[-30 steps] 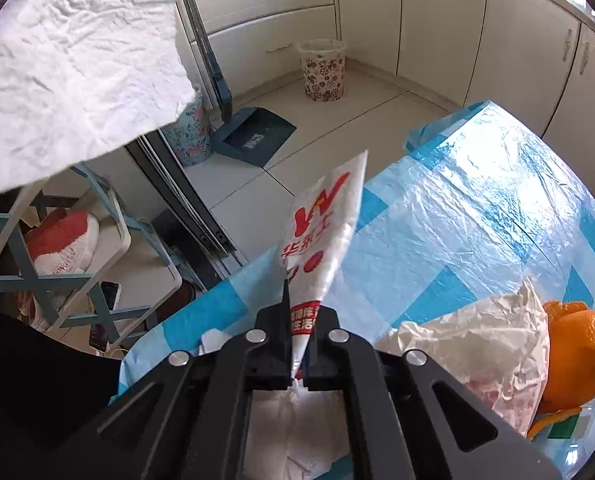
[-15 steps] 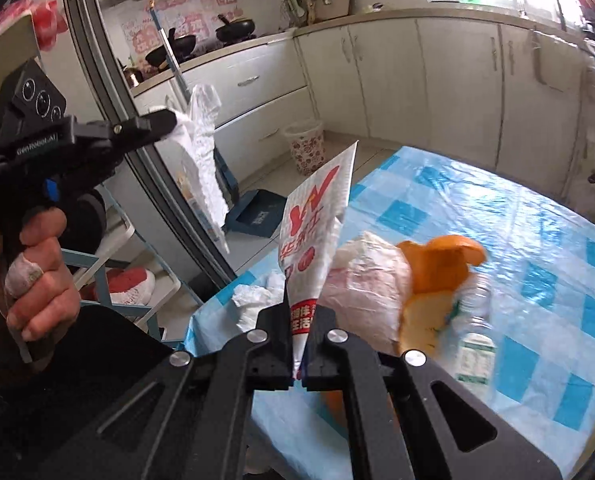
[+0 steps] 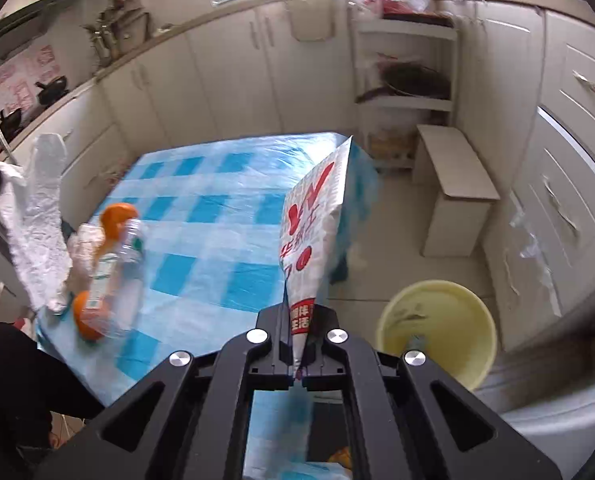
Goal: Collect trash
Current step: 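Carry the tissue and paper bag to the yellow bucket and open both tools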
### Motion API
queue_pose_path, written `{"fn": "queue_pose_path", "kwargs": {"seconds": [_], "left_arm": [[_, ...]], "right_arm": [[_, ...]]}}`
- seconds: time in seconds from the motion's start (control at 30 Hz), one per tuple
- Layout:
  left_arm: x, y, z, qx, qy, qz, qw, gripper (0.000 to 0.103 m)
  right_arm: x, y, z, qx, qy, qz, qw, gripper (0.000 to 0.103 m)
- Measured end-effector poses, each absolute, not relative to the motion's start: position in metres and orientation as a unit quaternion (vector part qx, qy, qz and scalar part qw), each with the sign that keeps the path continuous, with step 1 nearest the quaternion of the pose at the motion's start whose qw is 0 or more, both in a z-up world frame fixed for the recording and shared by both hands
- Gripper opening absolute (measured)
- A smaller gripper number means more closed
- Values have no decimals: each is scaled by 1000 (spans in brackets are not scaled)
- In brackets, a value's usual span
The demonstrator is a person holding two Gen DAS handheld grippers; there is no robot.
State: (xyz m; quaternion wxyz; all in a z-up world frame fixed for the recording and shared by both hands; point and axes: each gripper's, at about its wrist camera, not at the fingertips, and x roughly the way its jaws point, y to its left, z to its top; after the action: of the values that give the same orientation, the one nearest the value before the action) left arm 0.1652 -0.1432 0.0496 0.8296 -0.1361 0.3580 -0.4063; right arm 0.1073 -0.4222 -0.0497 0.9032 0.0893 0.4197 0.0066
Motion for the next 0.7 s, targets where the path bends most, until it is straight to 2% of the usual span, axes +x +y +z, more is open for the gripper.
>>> {"fn": "queue_pose_path", "kwargs": {"seconds": [0.27, 0.6, 0.67, 0.7], "left_arm": [[170, -290, 49, -115, 385, -483, 778, 2], [200, -418, -25, -126, 466, -484, 730, 2], [206, -436, -46, -131, 486, -474, 723, 2], [212, -446, -60, -138, 502, -464, 717, 2]], "right_arm": [[118, -526, -128, 148, 522, -77, 837, 3], [140, -580, -193, 198, 576, -86, 788, 5], [142, -593, -202, 223, 577, -96, 780, 22], [142, -598, -205, 232, 576, -100, 777, 37]]}}
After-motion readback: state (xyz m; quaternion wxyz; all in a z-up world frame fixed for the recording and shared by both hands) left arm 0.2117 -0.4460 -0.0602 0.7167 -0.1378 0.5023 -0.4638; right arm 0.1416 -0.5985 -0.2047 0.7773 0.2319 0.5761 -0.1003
